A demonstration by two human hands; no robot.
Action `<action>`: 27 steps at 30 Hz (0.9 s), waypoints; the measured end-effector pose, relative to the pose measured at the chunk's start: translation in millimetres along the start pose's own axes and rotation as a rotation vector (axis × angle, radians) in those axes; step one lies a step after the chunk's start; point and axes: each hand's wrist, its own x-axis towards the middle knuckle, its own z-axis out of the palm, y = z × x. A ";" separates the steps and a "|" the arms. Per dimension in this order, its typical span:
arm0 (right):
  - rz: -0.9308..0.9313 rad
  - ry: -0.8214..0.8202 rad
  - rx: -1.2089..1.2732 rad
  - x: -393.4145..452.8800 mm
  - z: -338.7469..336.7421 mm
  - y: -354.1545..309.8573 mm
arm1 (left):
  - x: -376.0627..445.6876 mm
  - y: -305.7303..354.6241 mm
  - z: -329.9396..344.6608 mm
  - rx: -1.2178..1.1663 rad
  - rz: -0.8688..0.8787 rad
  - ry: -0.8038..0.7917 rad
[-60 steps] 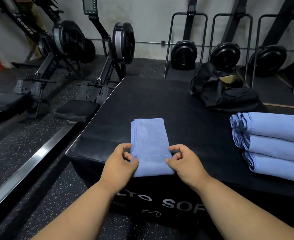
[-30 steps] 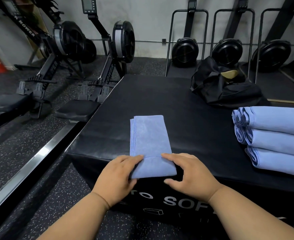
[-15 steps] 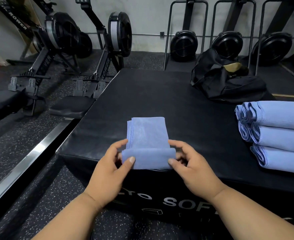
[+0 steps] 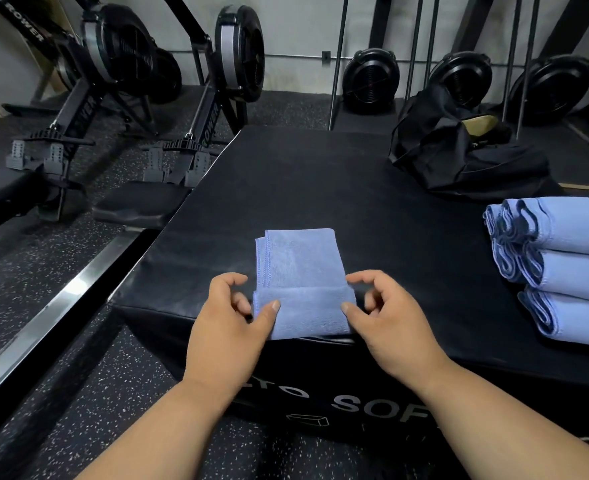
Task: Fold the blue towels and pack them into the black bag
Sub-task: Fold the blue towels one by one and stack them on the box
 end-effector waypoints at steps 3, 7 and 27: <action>-0.216 0.059 -0.131 -3.2 0.6 -3.3 | 0.8 1.1 -0.6 0.087 0.190 0.044; -0.434 0.058 -0.265 -1.9 2.7 2.0 | 4.5 -8.6 -1.0 0.214 0.474 -0.053; -0.052 -0.121 0.131 -13.6 -14.6 -13.6 | -3.3 -2.7 -31.8 -0.115 0.164 -0.323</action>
